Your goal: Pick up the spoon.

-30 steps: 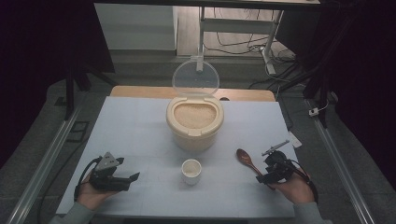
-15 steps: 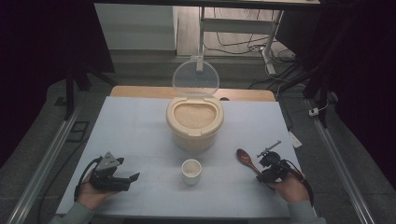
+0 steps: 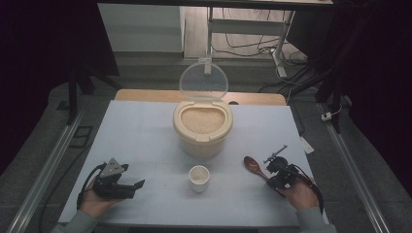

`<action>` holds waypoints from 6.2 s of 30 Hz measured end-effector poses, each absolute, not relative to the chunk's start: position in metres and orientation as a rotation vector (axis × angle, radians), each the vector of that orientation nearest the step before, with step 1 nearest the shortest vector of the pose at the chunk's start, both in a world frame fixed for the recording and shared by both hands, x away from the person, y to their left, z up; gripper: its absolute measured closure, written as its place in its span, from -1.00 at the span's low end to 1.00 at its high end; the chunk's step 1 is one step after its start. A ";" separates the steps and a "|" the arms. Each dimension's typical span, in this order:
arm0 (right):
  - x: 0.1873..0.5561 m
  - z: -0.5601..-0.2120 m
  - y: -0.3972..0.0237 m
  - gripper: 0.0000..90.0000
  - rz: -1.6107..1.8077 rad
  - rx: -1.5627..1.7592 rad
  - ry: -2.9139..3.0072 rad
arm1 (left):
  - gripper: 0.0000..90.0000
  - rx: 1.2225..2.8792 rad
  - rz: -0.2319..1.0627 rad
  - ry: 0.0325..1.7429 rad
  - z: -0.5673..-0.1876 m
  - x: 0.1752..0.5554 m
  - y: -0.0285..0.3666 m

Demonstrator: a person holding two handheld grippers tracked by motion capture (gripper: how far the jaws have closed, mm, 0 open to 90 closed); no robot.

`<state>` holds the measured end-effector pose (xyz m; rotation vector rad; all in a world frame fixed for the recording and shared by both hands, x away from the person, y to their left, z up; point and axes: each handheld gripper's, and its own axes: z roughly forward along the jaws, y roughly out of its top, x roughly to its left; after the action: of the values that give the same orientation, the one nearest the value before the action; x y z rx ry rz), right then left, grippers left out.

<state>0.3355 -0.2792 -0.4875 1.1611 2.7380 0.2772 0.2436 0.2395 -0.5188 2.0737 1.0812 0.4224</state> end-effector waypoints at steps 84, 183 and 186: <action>0.320 -0.418 -0.135 0.77 0.914 0.328 2.903 | -0.62 2.077 0.418 0.891 -0.475 0.241 0.212; 0.294 -0.434 -0.185 -0.23 1.507 1.055 2.392 | 0.73 2.365 0.347 0.426 -0.436 0.278 0.096; 0.294 -0.438 -0.180 -0.24 1.526 1.071 2.397 | 0.73 2.316 0.379 0.434 -0.433 0.276 0.098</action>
<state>0.2944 -0.1802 -0.4377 1.0707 2.3972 1.5262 0.2759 0.0984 -0.4333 2.3159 0.4340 0.3786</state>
